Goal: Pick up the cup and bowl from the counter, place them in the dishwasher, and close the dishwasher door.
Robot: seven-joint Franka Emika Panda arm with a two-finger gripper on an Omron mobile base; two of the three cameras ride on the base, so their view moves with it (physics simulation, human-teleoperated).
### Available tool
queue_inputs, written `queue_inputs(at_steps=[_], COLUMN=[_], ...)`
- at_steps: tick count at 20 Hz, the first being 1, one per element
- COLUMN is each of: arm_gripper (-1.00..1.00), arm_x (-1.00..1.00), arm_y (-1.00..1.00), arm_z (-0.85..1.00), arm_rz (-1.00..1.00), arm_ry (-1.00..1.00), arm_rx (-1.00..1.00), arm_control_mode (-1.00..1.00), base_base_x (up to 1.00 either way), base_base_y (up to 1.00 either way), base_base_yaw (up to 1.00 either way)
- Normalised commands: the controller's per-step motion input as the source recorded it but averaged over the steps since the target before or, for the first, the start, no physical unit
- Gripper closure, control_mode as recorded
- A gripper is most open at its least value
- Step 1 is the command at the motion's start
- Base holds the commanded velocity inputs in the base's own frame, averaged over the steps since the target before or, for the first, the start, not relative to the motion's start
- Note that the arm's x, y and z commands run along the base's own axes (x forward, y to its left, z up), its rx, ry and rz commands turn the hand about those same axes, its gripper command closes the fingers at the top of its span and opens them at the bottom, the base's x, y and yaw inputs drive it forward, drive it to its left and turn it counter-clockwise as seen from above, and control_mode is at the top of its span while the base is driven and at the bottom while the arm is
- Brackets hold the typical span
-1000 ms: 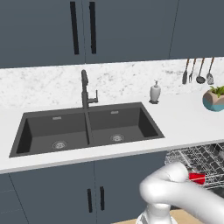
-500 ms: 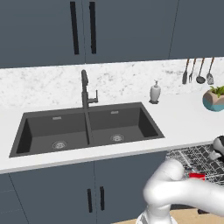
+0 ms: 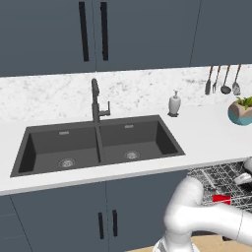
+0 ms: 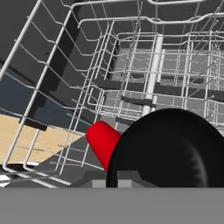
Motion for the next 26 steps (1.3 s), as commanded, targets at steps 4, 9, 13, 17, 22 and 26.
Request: queue_inputs(at_steps=[4, 9, 13, 17, 22, 26], arm_gripper=[1.00, 1.00, 1.00, 1.00, 1.00, -1.00], arm_x=[0.39, 0.46, 0.44, 0.21, 0.00, 0.00], arm_y=[0.00, 0.00, 0.00, 0.03, 0.11, 0.14], arm_z=[-0.43, -0.53, -0.50, -0.38, -0.31, -0.22], arm_rz=[0.00, -0.01, -0.01, 0.00, 0.00, 0.00], arm_ry=[0.00, 0.03, 0.03, 0.00, 0.00, 0.00], arm_rx=[0.05, 0.02, 0.00, 0.02, 0.06, 0.04], arm_control_mode=[-1.00, -1.00, -1.00, -1.00, -1.00, -1.00], base_base_x=[0.00, 0.00, 0.00, 0.00, 0.00, 0.00], base_base_y=[0.00, 0.00, 0.00, 0.00, 0.00, 0.00], base_base_yaw=[0.00, 0.00, 0.00, 0.00, 0.00, 0.00])
